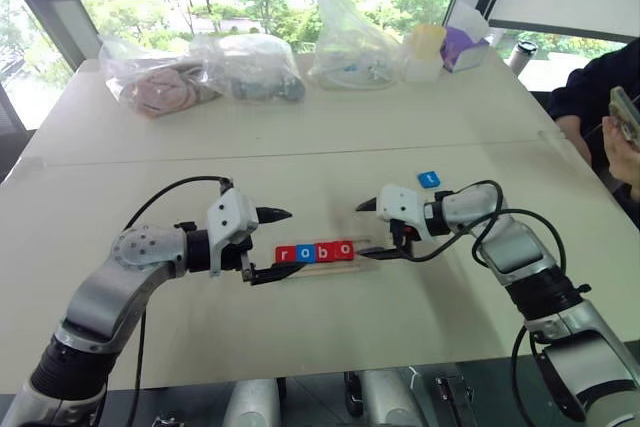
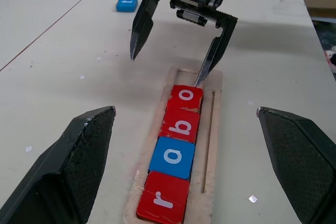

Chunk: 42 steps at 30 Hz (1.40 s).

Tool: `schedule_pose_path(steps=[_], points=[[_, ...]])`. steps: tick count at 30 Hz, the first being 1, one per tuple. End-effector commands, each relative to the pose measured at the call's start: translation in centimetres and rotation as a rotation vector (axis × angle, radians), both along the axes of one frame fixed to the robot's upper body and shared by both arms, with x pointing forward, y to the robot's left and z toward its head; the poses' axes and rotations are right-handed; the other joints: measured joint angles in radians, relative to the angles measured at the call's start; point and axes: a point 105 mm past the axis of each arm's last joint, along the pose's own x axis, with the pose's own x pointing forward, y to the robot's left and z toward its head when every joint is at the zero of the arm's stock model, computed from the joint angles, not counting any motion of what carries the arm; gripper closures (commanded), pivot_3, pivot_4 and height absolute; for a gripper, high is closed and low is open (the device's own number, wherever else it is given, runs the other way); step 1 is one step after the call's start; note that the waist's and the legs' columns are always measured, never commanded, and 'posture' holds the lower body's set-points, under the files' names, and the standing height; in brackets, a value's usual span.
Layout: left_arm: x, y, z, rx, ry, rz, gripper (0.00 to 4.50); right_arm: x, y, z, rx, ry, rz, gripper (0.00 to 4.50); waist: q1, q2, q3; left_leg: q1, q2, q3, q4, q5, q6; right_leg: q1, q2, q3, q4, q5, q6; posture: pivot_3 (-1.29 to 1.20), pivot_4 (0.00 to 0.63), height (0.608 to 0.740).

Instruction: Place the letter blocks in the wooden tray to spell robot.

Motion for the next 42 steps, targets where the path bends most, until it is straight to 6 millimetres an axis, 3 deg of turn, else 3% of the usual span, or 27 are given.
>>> schedule_pose_path(steps=[1,6,16,21,28,31,36,38,42], points=[[-0.3,-0.3,0.9,-0.010,-0.045,-0.019,0.00,1.7,-2.1,3.3,0.028,-0.106,-0.098,0.08,0.001,0.000,0.000,0.000,0.000,0.000,0.000,0.000,0.000,0.000,0.000,0.000,0.000,0.000,0.000,0.00,0.150,0.740],[-0.2,-0.3,0.9,-0.013,-0.048,-0.020,0.00,5.8,-5.9,4.6,0.112,-0.198,-0.475,0.08,-0.001,0.000,0.000,0.000,0.000,0.000,0.000,0.000,0.000,0.000,0.000,0.000,0.000,0.000,0.000,0.00,0.150,0.740],[0.1,-0.6,0.8,-0.018,-0.057,-0.023,0.00,8.4,-10.5,3.1,0.177,-0.171,-0.943,0.08,-0.001,0.000,0.000,0.000,0.000,0.000,-0.001,0.000,0.000,0.000,0.000,0.001,0.000,0.000,0.000,0.00,0.150,0.740],[0.2,-0.7,0.8,-0.018,-0.059,-0.024,0.00,9.0,-11.8,2.2,0.178,-0.156,-1.061,0.08,-0.003,0.000,0.000,0.000,0.000,0.001,0.000,0.000,0.000,0.000,0.000,0.002,0.000,0.000,0.000,0.00,0.150,0.740],[0.2,-0.5,0.9,-0.015,-0.062,-0.021,0.00,8.8,-11.7,0.8,0.240,-0.021,-1.132,0.08,-0.006,0.000,0.000,0.000,0.000,0.001,-0.001,0.000,0.000,0.000,0.001,0.003,0.000,0.000,0.000,0.00,0.150,0.740],[0.2,-0.4,0.9,-0.015,-0.062,-0.019,0.00,8.5,-11.0,0.3,0.277,0.043,-1.131,0.93,-0.005,0.000,0.000,0.000,0.000,0.001,-0.001,0.000,0.000,0.000,0.001,0.003,0.000,0.000,0.000,0.00,0.150,0.740],[0.1,-0.4,1.0,-0.015,-0.062,-0.020,0.00,8.0,-10.0,0.6,0.362,0.122,-1.147,3.32,-0.005,0.000,0.000,0.000,0.000,0.001,-0.001,0.000,0.000,0.000,0.001,0.003,0.000,0.000,0.000,0.00,0.150,0.740],[0.2,-0.4,0.9,-0.016,-0.062,-0.021,0.00,7.1,-9.4,1.1,0.387,0.153,-1.158,3.31,-0.005,0.000,0.000,0.000,0.000,0.001,-0.001,0.000,0.000,0.000,0.001,0.003,0.000,0.000,0.000,0.00,0.150,0.740],[0.4,-0.7,0.9,-0.021,-0.062,-0.029,0.00,3.1,-7.8,1.3,0.380,0.211,-1.201,3.31,0.000,0.000,0.000,0.000,0.000,0.000,-0.002,0.000,0.000,-0.001,0.002,0.003,0.001,0.000,0.001,0.00,0.150,0.740]])
